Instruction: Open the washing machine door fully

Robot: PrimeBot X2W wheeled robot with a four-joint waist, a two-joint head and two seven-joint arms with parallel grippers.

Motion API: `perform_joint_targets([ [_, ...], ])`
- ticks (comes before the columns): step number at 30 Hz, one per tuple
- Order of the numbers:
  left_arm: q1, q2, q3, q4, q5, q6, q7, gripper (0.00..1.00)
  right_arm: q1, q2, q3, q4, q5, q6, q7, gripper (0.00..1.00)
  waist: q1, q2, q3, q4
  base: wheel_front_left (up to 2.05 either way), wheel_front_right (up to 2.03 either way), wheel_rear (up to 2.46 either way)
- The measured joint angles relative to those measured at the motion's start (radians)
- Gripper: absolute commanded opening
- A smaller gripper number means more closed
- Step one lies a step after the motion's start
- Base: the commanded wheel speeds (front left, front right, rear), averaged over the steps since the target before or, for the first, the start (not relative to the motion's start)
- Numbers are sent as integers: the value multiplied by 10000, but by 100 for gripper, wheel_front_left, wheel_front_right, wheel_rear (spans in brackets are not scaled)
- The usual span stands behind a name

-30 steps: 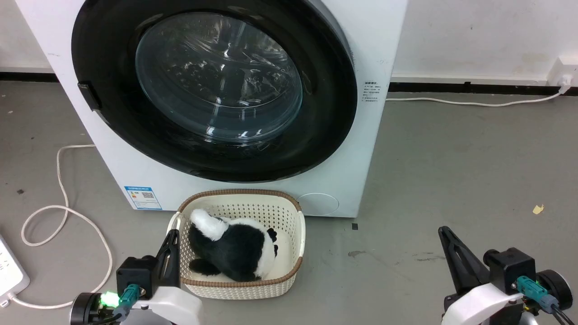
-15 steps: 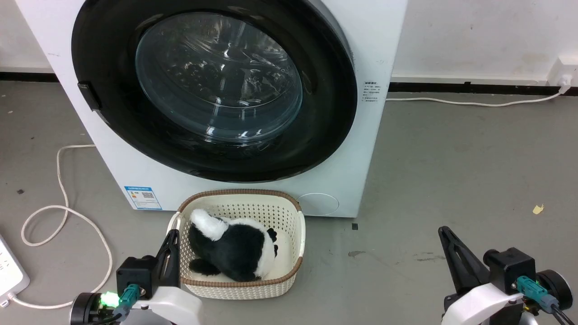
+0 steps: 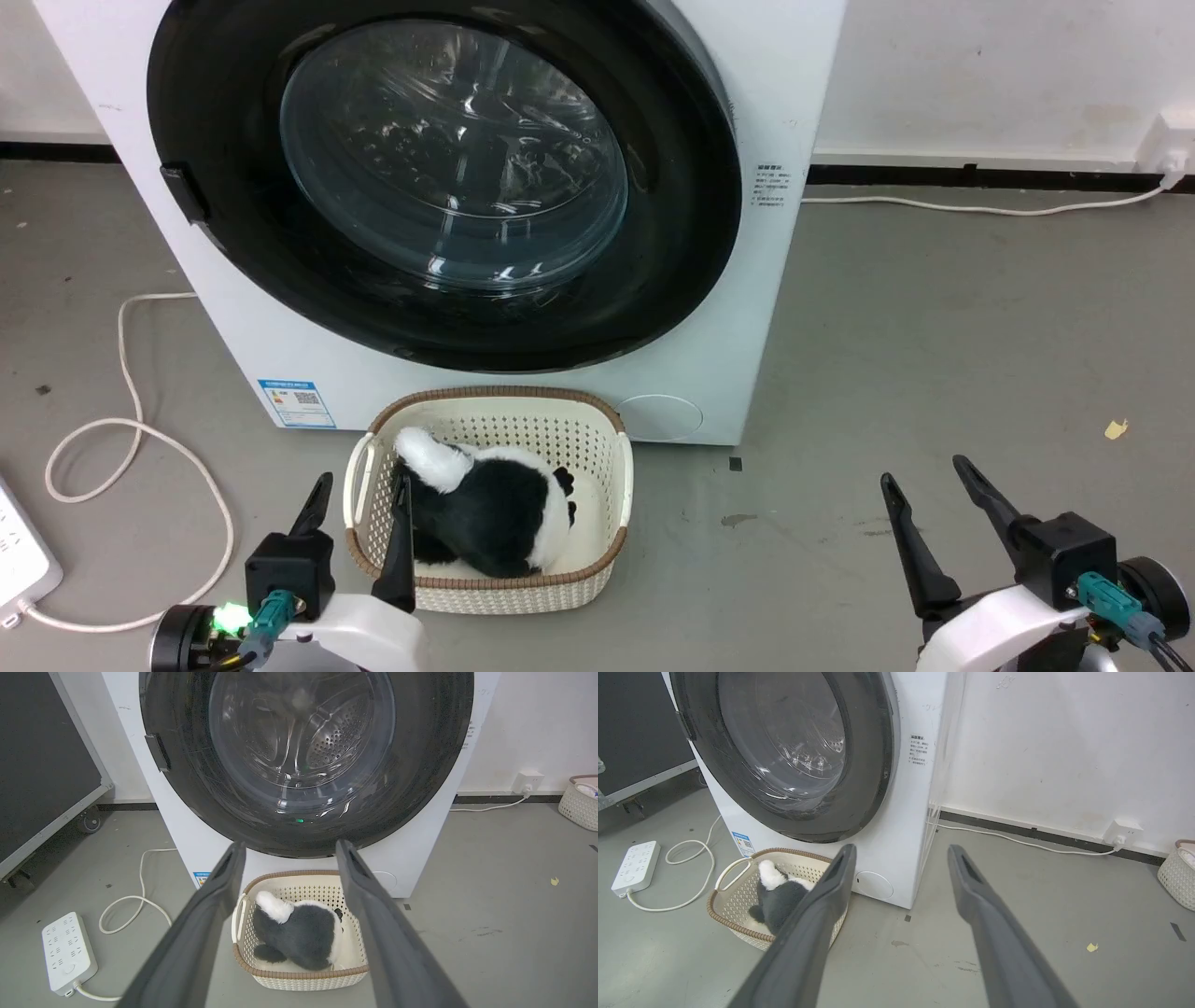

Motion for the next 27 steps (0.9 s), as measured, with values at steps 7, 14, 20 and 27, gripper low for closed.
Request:
perform_joint_targets([
  [7,-1,-2,-90,-38,-75,121,-173,100,-3,-4,-21,-102,-17,2,-140,100,0,0,205,94,0,0,0],
  [14,-44,-2,-222,-128,-148,240,-313,100,-160,-157,-23,-188,-19,0,-278,100,0,0,507,257,0,0,0],
  [20,-221,-4,-372,-222,-192,336,-439,100,-593,-416,2,-219,2,0,-416,100,1,1,801,413,0,0,0],
  [27,-404,-4,-541,-299,-324,483,-573,100,-1177,-744,38,-221,314,0,-397,0,1,0,1166,644,0,0,0],
])
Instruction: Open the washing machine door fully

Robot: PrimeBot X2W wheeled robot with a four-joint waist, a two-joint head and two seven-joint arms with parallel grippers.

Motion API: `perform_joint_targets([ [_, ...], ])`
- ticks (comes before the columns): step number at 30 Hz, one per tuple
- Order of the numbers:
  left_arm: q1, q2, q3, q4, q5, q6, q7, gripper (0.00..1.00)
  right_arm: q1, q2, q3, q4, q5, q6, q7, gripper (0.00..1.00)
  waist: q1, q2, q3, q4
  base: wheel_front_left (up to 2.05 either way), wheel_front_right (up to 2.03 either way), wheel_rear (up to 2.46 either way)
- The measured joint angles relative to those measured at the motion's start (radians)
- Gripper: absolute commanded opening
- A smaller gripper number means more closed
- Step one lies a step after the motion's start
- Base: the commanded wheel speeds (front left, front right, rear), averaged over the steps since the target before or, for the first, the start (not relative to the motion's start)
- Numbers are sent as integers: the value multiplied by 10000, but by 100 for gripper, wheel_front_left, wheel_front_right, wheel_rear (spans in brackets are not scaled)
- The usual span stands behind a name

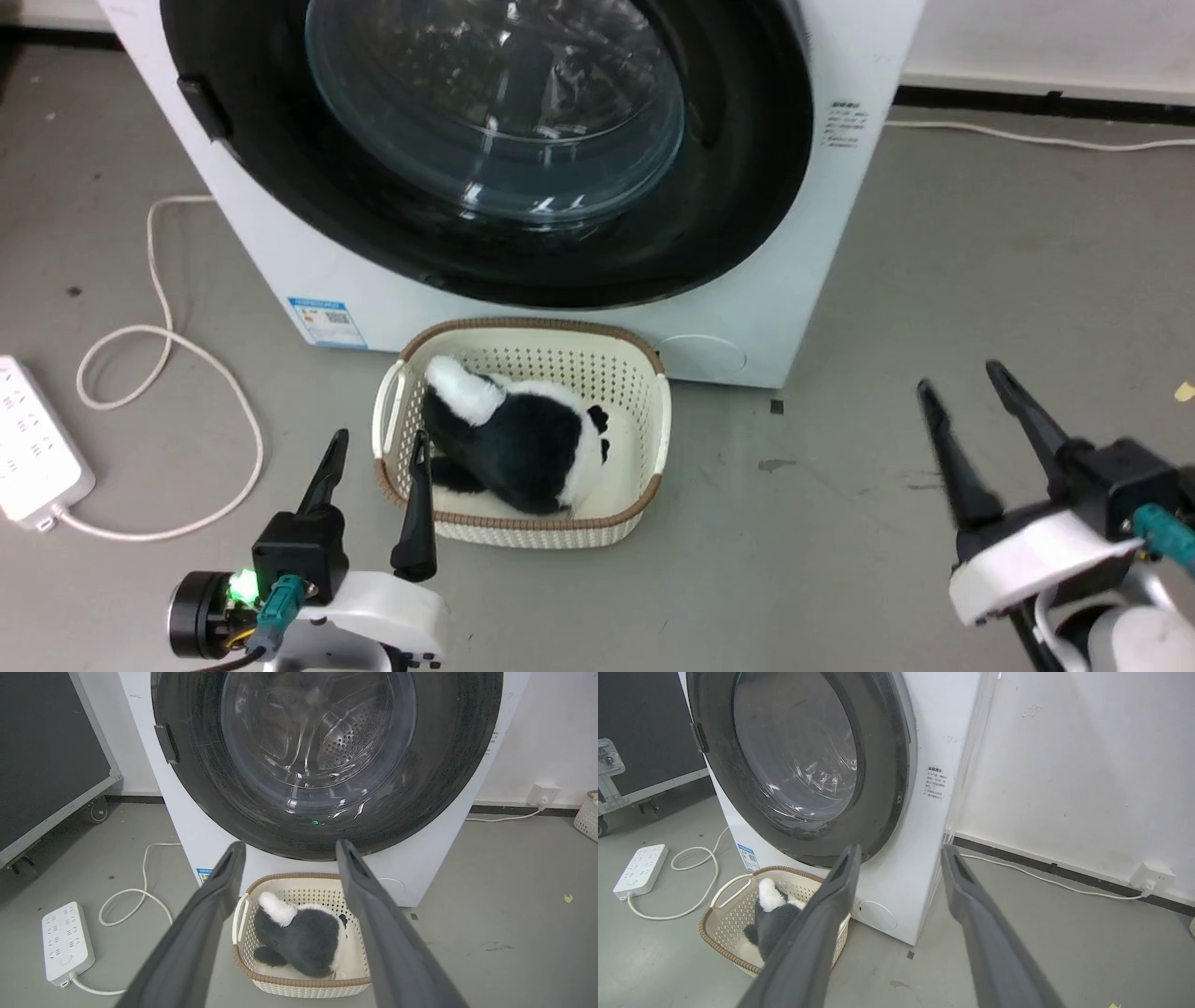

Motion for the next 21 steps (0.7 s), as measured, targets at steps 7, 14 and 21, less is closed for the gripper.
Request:
perform_joint_targets([
  [7,-133,-2,-201,-52,-117,155,-132,100,-867,-244,59,13,652,0,190,0,0,0,378,215,0,0,0],
  [14,-266,0,-336,-146,-211,299,-301,100,-1949,-288,-84,284,1659,0,646,0,0,0,733,433,0,0,0],
  [21,-433,-2,-518,-222,-343,453,-431,100,-3122,-288,-458,907,2732,-4,1292,0,0,0,1109,683,0,0,0],
])
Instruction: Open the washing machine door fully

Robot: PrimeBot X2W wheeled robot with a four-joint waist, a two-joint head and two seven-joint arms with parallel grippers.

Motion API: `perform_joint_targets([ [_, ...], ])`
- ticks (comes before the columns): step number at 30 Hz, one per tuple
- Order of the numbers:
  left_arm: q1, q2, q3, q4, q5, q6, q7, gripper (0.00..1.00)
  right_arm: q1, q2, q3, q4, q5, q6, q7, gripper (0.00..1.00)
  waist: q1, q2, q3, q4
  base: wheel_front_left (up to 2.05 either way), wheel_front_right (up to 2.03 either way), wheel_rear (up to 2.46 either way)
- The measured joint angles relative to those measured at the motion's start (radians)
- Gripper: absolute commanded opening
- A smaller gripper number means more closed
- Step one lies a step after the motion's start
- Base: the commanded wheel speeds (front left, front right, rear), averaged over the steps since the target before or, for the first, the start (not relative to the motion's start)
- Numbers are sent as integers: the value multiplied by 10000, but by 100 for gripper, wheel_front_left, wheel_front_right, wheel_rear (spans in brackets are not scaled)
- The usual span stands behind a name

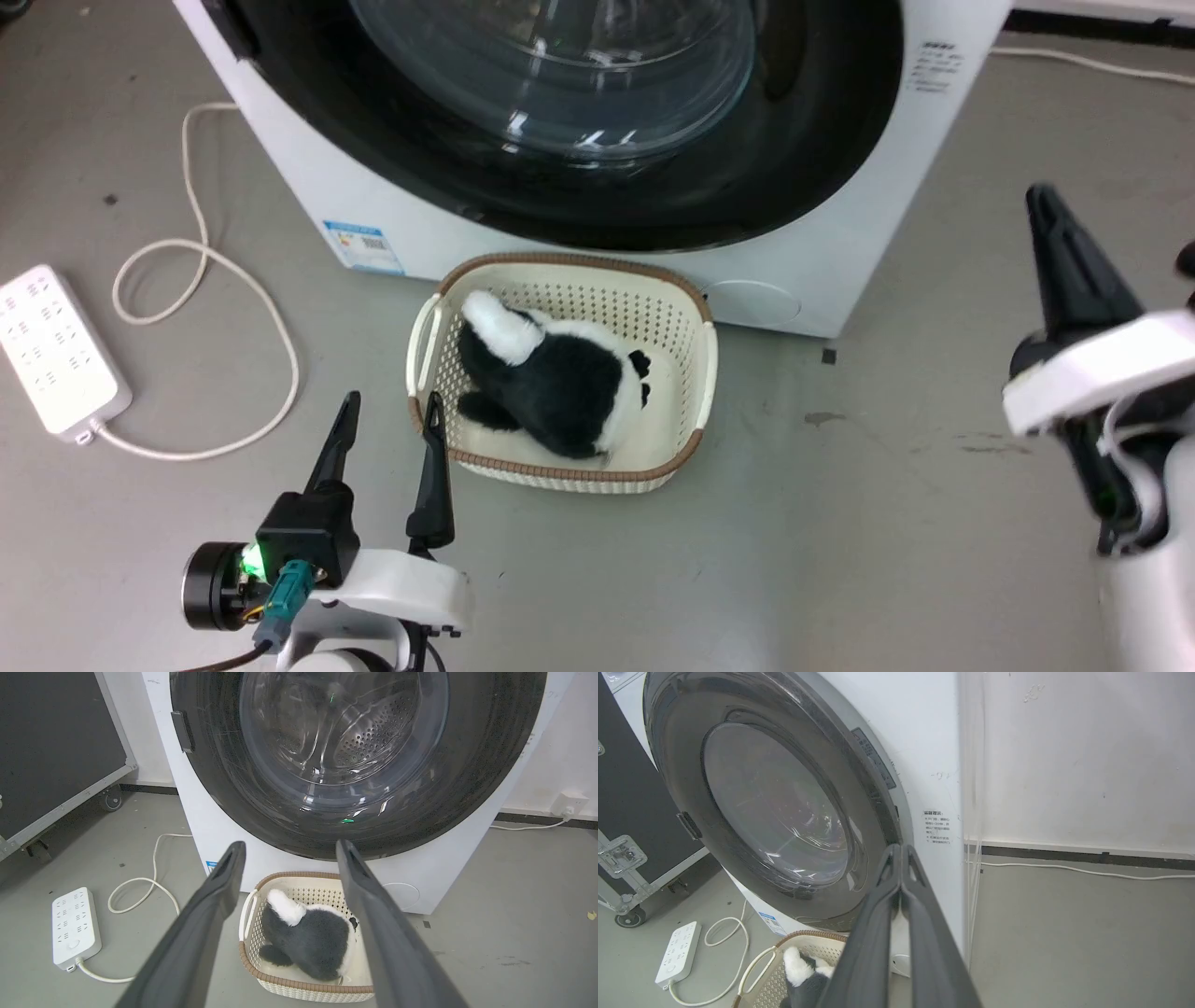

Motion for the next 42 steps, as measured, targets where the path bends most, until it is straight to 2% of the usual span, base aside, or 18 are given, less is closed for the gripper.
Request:
perform_joint_targets([
  [13,-388,0,-236,-163,-230,316,-263,100,-2418,96,-959,1532,1116,0,1400,0,0,0,817,526,0,0,0],
  [23,-602,2,-483,-261,-393,545,-489,100,-4639,351,-2270,3356,2046,-2,3306,0,0,0,1445,961,0,0,0],
  [34,-853,2,-767,-366,-579,779,-711,100,-6816,428,-3524,4838,2255,-2,5003,0,0,0,2088,1413,0,0,0],
  [42,-1067,0,-993,-403,-723,986,-857,100,-7784,483,-4297,5229,2406,-6,6121,0,0,0,2470,1665,0,0,0],
])
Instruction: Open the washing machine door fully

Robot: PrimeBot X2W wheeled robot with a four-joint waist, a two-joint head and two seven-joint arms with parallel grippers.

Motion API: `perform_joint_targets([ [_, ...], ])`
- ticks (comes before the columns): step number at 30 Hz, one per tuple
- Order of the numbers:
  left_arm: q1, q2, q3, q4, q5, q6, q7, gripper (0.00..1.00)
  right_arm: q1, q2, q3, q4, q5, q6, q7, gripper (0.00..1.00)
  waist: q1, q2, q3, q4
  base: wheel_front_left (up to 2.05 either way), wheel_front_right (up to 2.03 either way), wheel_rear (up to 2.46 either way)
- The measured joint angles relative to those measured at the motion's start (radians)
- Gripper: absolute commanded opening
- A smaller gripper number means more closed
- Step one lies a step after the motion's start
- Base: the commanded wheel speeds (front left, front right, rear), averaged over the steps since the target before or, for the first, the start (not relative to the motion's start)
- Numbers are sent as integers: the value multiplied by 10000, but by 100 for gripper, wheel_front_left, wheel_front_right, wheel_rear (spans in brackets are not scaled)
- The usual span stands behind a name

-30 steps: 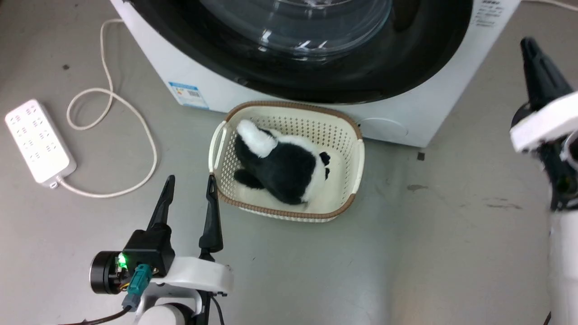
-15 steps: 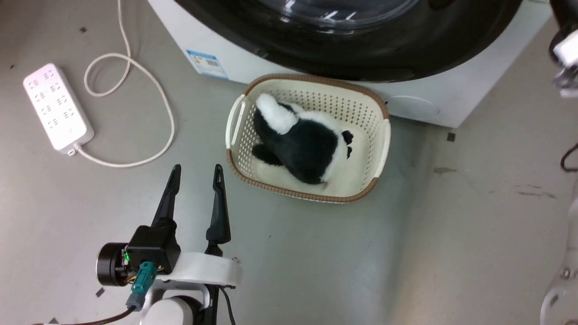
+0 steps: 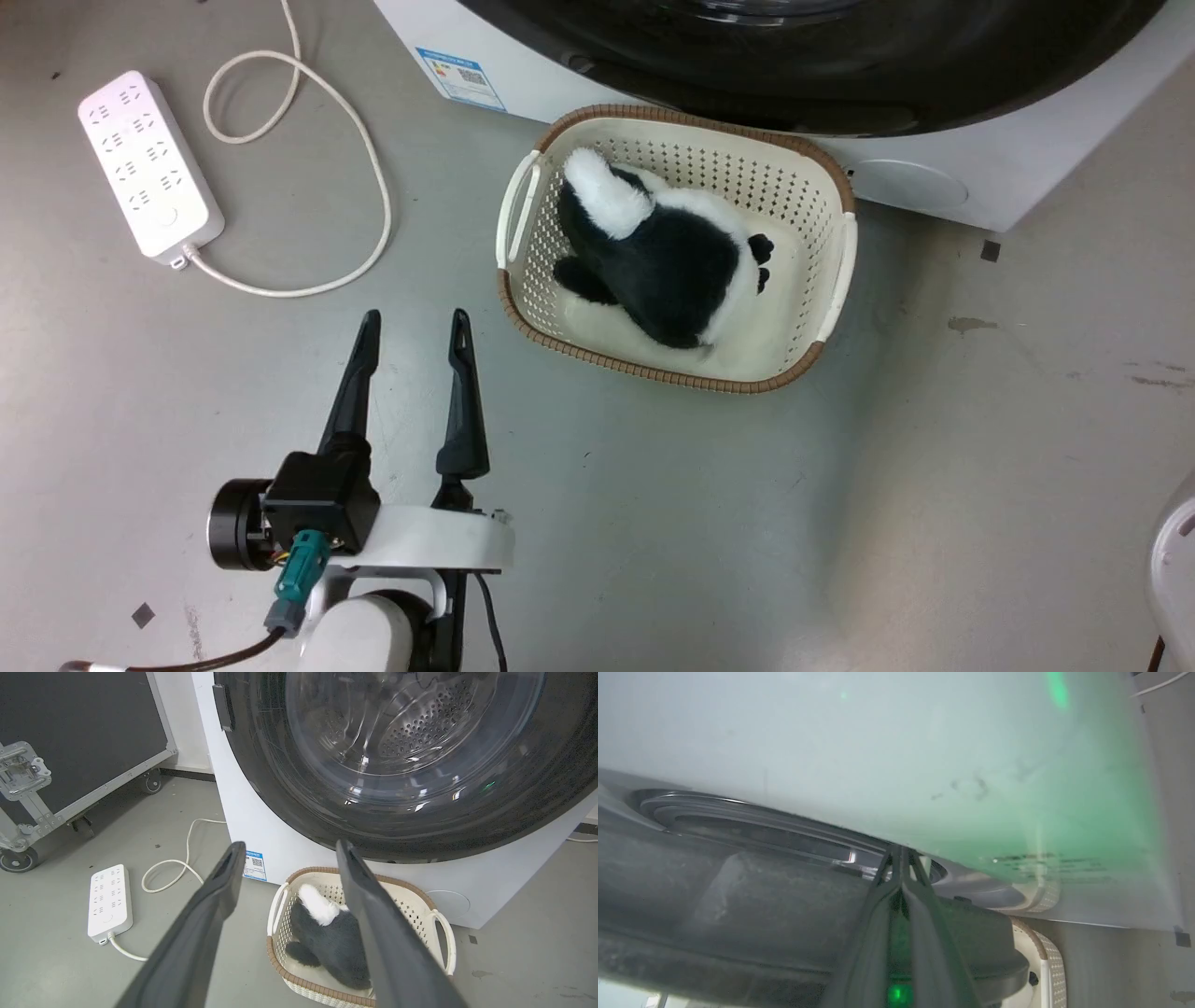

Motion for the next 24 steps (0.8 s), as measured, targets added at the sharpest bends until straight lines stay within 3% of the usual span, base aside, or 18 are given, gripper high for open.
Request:
perform_joint_targets([
  [8,-94,0,21,94,-13,136,-236,100,322,282,-761,-182,719,-15,1340,0,0,0,-308,-110,0,0,0],
  [16,-81,2,96,295,4,130,-383,100,1579,479,-899,-711,1812,-13,2522,0,-2,0,-1003,-278,0,0,0],
  [24,384,2,73,585,86,38,-552,100,2851,497,621,-669,4335,-13,3083,0,-2,-1,-1705,-327,0,0,0],
])
